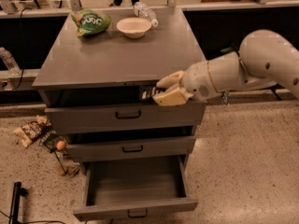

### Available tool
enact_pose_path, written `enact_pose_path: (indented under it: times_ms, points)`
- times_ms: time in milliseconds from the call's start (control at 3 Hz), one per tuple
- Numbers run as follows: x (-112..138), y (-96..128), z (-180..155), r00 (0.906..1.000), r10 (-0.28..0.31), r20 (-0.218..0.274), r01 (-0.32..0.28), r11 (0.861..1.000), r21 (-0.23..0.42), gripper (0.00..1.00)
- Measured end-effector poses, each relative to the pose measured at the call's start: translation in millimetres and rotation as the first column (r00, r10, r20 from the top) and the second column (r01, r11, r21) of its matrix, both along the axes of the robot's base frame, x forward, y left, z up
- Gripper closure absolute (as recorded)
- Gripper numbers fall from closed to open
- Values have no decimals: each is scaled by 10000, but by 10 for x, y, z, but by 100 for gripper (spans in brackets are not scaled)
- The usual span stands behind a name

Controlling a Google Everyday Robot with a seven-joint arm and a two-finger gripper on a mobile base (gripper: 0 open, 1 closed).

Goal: Place rxbar chocolate into bottom drawer

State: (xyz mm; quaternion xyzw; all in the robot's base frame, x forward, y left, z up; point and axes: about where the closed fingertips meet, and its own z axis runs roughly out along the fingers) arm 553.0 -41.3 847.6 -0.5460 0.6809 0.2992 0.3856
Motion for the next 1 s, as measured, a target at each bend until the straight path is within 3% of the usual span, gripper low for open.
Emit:
enact_pose_path:
  times_ms: [333, 667, 1000]
  points:
    - [-463, 139, -492, 9942, 827, -689, -837, 9964, -121, 100]
    - [-725, 206, -1155, 9842, 1372, -1116, -1451, 9872, -664, 100]
    - [-588, 300, -1682, 9826, 1575, -982, -1683, 9792, -1135, 100]
